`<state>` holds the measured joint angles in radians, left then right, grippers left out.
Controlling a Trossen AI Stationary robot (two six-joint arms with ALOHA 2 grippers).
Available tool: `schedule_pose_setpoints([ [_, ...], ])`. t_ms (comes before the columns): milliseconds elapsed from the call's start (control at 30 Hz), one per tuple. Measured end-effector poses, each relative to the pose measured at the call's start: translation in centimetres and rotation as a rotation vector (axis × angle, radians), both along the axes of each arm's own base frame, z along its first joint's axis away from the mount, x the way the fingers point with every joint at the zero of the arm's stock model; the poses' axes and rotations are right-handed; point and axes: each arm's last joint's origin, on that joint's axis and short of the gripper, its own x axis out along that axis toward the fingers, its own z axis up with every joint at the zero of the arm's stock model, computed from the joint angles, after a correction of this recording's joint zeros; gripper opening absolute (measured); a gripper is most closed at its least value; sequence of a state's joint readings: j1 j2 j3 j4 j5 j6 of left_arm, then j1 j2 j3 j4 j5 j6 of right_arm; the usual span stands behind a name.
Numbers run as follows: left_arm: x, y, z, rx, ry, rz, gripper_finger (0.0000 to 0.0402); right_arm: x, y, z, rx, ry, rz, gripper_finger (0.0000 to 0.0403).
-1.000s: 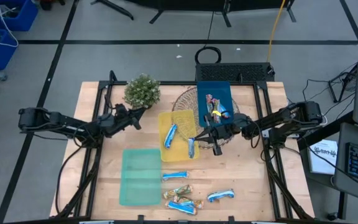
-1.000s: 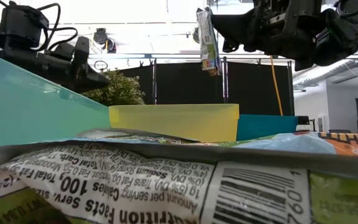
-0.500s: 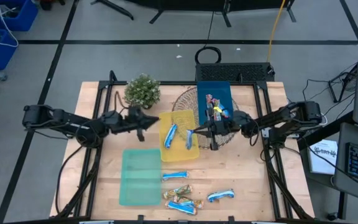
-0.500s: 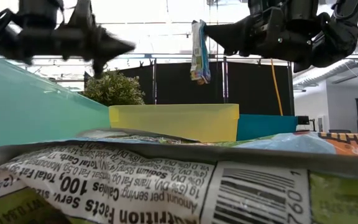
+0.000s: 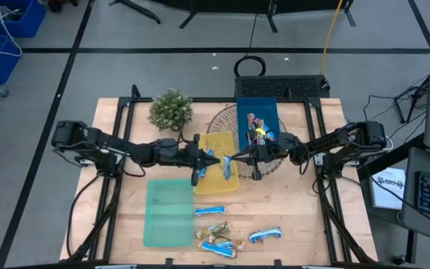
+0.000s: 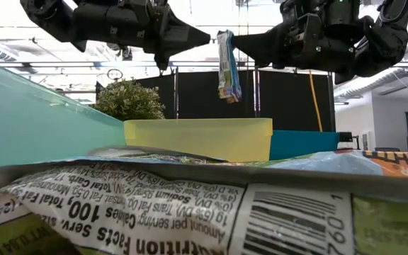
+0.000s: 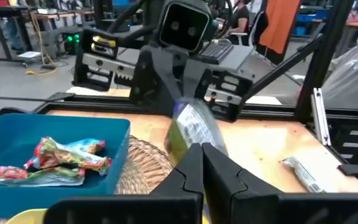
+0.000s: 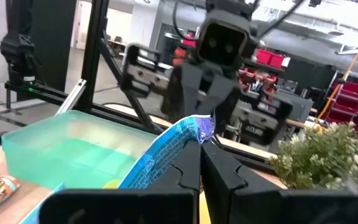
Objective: Pick and place Granola Bars by type
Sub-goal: Put the blue granola bar into the yellow bin
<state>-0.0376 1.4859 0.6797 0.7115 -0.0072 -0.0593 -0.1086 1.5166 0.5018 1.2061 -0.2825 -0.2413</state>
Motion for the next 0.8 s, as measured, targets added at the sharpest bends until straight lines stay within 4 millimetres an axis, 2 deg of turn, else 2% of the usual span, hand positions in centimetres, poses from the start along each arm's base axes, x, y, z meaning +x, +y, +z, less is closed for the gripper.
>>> schedule_pose_setpoints([
  [167, 0.0, 0.1, 0.3, -0.018, -0.023, 0.023, 0.0046, 0.0, -0.2, -0.1, 0.001, 0.014, -0.007, 0.0000],
  [533, 0.0, 0.2, 0.6, -0.103, -0.048, 0.036, 0.0179, 0.0, -0.2, -0.1, -0.002, 0.007, -0.006, 0.0000],
  [667, 0.0, 0.2, 0.4, -0.130, -0.046, 0.042, 0.0204, 0.0, -0.2, -0.1, -0.002, 0.006, -0.006, 0.0000],
  [800, 0.5, 0.2, -0.4, -0.156, -0.030, 0.053, 0.0213, 0.0, -0.2, -0.1, -0.002, 0.006, -0.006, 0.0000],
])
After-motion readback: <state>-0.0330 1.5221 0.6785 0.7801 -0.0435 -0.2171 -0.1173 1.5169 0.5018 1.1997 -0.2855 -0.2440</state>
